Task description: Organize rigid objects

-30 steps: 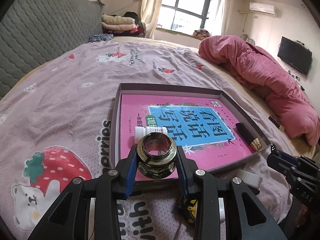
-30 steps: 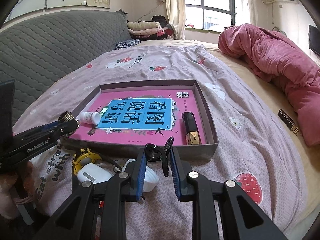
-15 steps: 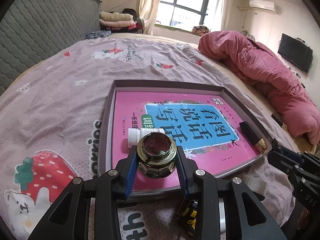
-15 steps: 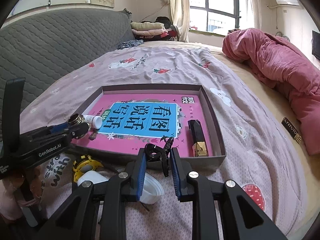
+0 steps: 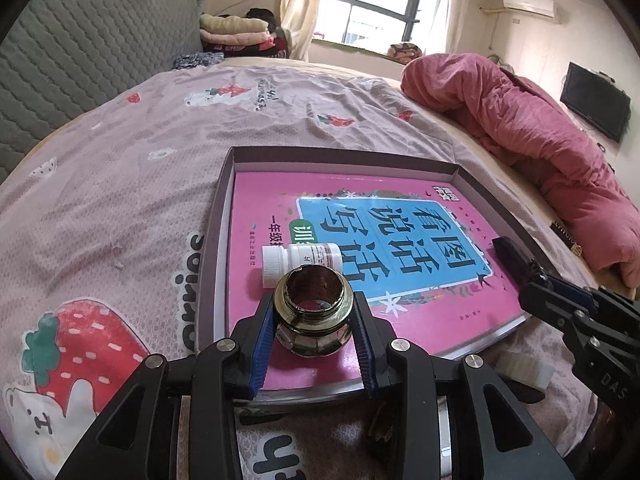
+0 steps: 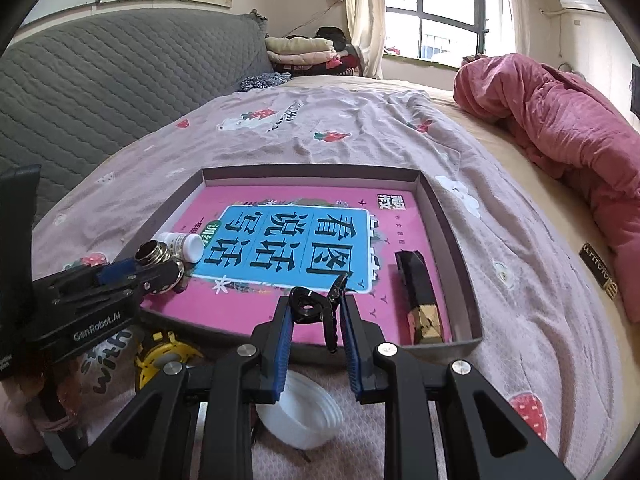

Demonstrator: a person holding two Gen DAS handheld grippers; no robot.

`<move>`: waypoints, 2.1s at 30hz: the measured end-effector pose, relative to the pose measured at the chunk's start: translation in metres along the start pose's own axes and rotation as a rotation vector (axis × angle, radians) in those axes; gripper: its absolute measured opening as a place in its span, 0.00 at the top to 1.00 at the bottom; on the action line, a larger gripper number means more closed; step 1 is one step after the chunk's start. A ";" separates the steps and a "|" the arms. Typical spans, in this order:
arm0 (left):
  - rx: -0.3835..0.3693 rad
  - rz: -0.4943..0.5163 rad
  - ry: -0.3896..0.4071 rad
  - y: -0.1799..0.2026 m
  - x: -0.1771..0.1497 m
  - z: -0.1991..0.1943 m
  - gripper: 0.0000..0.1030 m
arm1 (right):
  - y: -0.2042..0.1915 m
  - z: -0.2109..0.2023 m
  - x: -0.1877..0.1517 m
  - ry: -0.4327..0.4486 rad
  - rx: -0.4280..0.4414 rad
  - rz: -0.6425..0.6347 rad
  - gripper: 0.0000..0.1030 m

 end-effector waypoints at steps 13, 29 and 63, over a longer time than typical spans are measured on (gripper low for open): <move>0.004 0.044 -0.002 0.008 -0.001 0.001 0.64 | 0.004 0.025 0.006 -0.052 -0.023 -0.013 0.77; -0.002 0.044 -0.001 0.010 -0.003 0.000 0.64 | 0.006 0.036 0.007 -0.114 -0.046 -0.021 0.77; -0.010 0.045 -0.004 0.011 -0.003 0.000 0.64 | 0.007 0.053 0.011 -0.228 -0.065 0.037 0.76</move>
Point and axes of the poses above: each gripper's, at about its wrist camera, not at the fingertips, and z roughly the way its jaws point, y to its right, x to its top, the point moved 3 cm from there along z, roughly the way its jaws point, and after that the axes turned 12 degrees about z, right-handed, at the moved point
